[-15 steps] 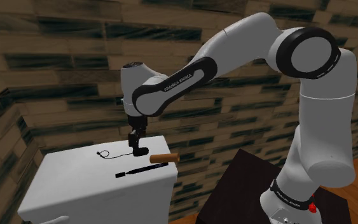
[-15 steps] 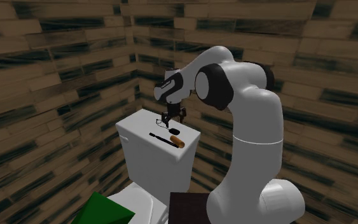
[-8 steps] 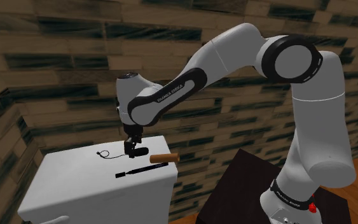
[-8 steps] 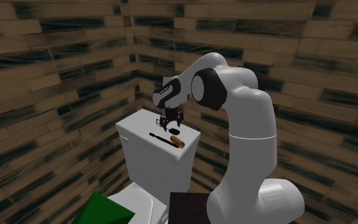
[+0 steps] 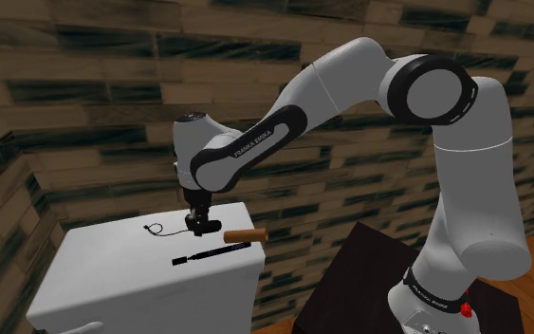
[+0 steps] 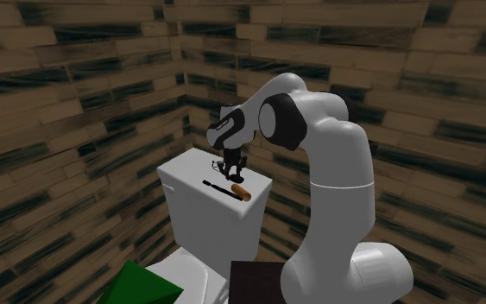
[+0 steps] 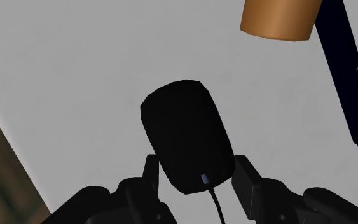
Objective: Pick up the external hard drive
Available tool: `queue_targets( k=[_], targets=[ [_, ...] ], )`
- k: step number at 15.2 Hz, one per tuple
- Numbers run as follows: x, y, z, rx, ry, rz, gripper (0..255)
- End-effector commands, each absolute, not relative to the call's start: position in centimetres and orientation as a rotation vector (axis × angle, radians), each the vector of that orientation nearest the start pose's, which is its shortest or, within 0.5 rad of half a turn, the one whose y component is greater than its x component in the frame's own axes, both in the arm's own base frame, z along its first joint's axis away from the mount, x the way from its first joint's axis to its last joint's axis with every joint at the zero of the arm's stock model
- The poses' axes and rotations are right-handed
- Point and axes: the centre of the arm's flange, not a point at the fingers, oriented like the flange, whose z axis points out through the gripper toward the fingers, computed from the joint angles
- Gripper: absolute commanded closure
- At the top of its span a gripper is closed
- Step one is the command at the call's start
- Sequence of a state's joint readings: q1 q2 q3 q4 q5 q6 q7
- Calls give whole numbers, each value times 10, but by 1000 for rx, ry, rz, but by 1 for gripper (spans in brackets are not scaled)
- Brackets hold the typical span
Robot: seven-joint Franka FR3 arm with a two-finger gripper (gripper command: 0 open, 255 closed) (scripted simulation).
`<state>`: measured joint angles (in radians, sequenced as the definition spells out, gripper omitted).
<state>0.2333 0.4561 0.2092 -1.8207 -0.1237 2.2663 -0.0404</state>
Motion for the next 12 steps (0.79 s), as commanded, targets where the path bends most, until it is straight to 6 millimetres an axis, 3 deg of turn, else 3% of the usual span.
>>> queue_targets(
  k=[1,5,12],
  targets=[
    [589,264,287,-3032,-839,9,255],
    [590,262,287,-3032,-839,9,255],
    [590,262,324,-3032,-839,9,255]
  ],
)
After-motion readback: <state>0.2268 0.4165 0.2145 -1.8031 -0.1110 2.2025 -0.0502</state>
